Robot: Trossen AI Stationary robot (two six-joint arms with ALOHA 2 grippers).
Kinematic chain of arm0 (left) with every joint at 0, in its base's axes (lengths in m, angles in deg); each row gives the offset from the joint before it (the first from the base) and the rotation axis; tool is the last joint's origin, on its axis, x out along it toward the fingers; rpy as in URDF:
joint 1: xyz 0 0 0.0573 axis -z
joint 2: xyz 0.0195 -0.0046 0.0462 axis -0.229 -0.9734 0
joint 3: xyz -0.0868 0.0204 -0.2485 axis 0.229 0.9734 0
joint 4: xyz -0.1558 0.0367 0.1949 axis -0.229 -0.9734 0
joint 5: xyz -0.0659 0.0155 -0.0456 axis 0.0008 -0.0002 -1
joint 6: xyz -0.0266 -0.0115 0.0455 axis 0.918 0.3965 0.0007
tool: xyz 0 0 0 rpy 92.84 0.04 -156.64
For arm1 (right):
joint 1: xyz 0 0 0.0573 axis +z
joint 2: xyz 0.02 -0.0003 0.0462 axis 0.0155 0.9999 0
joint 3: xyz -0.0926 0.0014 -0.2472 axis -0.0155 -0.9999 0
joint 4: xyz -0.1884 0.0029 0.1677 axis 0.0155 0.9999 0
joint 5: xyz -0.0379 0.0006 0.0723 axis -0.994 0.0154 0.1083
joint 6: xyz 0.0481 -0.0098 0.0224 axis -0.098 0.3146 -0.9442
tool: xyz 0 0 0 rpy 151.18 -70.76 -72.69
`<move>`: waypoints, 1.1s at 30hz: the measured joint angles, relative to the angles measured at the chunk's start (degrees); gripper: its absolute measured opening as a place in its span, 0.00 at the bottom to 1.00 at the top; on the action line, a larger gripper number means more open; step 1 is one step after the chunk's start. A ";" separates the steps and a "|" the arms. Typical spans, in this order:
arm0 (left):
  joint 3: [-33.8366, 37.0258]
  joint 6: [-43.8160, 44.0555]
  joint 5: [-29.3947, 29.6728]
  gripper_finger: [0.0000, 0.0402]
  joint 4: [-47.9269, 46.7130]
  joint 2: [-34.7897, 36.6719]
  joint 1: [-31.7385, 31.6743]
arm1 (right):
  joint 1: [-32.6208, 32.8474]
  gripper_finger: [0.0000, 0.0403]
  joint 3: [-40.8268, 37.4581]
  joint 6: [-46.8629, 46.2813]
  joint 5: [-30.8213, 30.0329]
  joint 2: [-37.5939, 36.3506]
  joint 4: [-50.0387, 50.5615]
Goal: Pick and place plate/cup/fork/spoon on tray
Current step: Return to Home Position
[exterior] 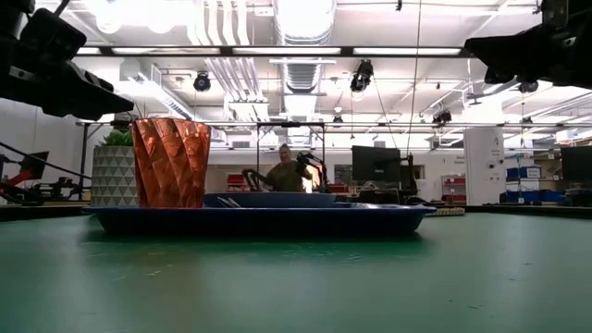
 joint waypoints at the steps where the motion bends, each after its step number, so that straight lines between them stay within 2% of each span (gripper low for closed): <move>1: 0.00 -0.01 -0.01 0.00 -0.06 -0.23 0.00 | 0.00 0.02 0.00 -0.04 0.01 0.20 -0.09; 33: -0.02 0.02 -0.07 0.00 -0.04 -8.97 0.00 | 0.00 0.02 0.00 -1.07 -0.02 0.95 -0.08</move>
